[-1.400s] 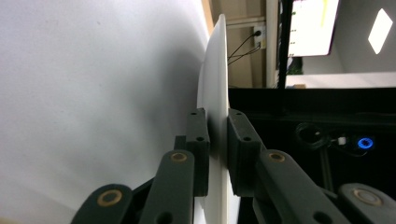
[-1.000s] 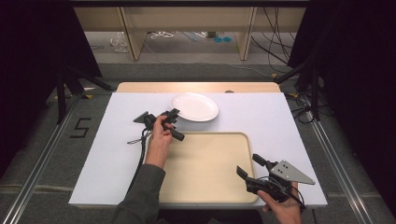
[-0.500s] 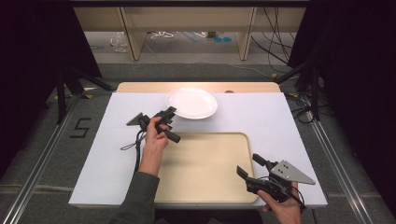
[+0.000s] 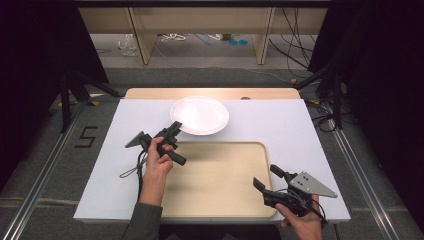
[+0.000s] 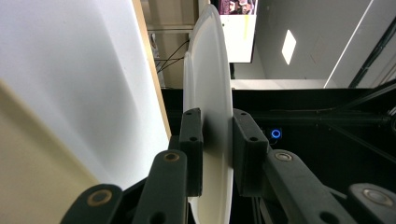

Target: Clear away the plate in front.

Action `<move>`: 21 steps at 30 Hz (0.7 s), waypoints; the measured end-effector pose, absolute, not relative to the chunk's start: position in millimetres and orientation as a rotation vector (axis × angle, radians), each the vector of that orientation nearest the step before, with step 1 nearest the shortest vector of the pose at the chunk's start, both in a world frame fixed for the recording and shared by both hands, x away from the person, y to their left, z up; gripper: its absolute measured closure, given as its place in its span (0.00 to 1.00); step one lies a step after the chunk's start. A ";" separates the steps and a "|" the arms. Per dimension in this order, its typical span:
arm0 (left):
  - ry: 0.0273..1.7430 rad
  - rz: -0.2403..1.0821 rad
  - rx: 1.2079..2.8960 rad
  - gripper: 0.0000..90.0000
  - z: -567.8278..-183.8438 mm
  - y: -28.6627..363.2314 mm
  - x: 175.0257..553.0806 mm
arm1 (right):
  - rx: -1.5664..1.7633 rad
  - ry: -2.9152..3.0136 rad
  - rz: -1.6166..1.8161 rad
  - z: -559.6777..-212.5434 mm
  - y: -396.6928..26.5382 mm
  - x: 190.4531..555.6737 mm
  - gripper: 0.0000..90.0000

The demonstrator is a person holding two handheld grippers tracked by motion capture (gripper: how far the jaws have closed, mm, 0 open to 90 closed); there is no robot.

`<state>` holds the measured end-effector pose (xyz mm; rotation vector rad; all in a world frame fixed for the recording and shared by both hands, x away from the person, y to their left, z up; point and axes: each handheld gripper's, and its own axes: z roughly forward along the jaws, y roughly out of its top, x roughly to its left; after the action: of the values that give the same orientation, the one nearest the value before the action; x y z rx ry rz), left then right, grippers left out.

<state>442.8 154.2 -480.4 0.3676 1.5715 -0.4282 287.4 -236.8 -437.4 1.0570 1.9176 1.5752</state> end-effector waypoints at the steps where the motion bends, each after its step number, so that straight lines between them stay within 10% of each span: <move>1: 1.572 -0.428 0.368 0.84 -480.4 154.2 442.8 | 1.057 1.918 1.575 -437.4 -236.8 287.4 0.29; 21: 1.501 -0.445 0.381 0.84 -489.0 156.2 389.0 | 1.059 1.907 1.574 -436.6 -237.3 286.8 0.29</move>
<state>389.0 156.2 -489.0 0.3808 1.5013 -0.4448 286.8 -237.3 -436.6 1.0590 1.9074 1.5742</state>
